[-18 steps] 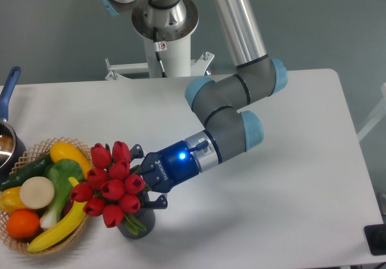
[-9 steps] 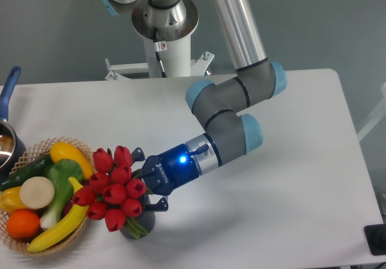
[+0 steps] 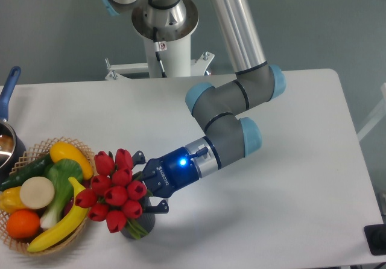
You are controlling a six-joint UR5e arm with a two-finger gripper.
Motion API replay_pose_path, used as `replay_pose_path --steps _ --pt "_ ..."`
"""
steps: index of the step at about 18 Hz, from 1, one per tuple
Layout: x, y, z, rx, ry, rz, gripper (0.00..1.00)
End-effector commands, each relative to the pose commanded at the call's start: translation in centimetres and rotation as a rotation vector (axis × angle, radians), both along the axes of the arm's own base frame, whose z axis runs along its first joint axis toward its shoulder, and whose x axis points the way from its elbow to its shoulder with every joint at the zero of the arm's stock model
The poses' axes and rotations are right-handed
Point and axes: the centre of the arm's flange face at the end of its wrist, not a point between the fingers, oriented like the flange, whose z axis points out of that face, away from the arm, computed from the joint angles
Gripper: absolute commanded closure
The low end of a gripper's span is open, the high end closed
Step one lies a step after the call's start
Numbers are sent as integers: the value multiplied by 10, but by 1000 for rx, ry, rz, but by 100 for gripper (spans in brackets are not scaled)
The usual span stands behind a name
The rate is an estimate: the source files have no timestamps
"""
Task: Insert the flowers into the vase
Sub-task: 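Push the tulips deeper into the vase and open the gripper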
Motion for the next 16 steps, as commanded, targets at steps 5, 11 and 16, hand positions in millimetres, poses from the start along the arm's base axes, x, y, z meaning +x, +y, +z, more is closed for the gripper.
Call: replay_pose_path --steps 5,11,16 --pt "1 -4 -8 -12 -12 5 66" --pt "1 -5 -9 -13 -15 5 65" --pt "2 -5 -9 -14 -16 5 62"
